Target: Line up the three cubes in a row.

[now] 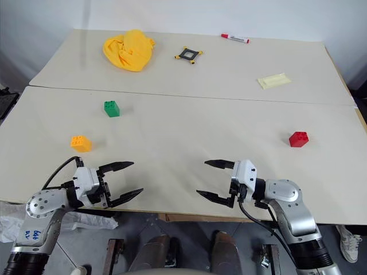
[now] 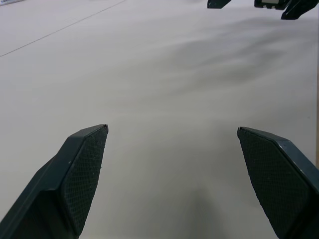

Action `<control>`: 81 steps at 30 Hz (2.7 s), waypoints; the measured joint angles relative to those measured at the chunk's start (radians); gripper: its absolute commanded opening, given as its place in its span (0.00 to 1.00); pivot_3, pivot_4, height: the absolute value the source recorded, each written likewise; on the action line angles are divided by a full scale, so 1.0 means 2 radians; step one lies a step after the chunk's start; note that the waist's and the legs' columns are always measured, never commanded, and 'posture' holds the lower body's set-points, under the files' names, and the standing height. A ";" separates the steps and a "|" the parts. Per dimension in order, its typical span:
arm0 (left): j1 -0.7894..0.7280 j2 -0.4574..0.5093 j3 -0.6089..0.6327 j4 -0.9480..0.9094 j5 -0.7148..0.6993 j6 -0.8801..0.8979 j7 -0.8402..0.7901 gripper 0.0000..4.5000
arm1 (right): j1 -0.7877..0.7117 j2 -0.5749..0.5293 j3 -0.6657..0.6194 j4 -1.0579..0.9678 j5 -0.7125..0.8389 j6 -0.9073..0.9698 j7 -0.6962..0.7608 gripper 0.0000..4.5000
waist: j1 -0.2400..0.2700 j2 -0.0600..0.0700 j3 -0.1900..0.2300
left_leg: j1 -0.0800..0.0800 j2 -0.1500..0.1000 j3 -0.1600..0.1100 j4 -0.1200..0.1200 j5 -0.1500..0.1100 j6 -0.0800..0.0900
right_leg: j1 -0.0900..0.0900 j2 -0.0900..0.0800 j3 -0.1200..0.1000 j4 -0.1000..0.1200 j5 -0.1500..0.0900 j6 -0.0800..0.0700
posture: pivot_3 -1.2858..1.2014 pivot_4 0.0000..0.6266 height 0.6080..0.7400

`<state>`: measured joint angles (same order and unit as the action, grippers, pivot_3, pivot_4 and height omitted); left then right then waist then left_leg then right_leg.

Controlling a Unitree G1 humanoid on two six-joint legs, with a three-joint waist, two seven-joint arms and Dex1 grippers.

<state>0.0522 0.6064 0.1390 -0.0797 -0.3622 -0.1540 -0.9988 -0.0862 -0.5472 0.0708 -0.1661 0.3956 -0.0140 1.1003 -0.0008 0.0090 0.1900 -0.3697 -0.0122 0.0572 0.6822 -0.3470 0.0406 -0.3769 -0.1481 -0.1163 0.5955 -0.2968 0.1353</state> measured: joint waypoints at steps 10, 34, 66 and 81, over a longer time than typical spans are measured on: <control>-0.018 0.013 0.000 -0.037 -0.062 0.117 -0.002 0.98 | 0.050 -0.017 -0.089 -0.041 0.028 0.019 -0.050 1.00 | 0.003 0.000 0.000 | 0.000 0.000 0.000 0.000 0.000 0.000 | 0.000 0.000 0.000 0.000 0.000 0.000 | 0.52 0.24 1.00; -0.158 -0.069 -0.118 -0.032 -0.041 0.161 -0.020 0.98 | 0.063 -0.072 -0.322 0.058 0.055 0.195 -0.279 1.00 | 0.002 0.001 -0.001 | 0.001 0.001 0.003 0.000 0.000 0.000 | 0.000 0.001 0.003 0.001 0.000 0.000 | 0.52 0.24 1.00; -0.079 -0.037 -0.043 -0.058 -0.075 0.192 -0.004 1.00 | -0.155 -0.124 -0.094 0.133 -0.007 0.194 -0.053 0.34 | -0.002 0.002 -0.001 | 0.001 0.001 0.003 0.001 0.000 0.000 | 0.000 0.001 0.002 0.000 0.000 0.000 | 0.52 0.24 1.00; -0.049 -0.032 -0.021 -0.081 -0.075 0.181 0.020 1.00 | -0.367 -0.049 0.090 0.375 -0.141 0.045 0.114 0.50 | -0.001 0.001 -0.001 | -0.001 0.000 0.000 0.001 0.000 0.000 | 0.000 0.000 0.000 -0.001 0.000 0.000 | 0.52 0.24 1.00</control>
<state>-0.0458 0.5432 0.0973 -0.2409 -0.5123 0.2085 -0.9589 -0.8208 -0.6461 0.2514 0.5846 0.1133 0.0768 1.3276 -0.0031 0.0112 0.1883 -0.3723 -0.0119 0.0566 0.6837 -0.3471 0.0414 -0.3770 -0.1475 -0.1173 0.5935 -0.2963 0.1362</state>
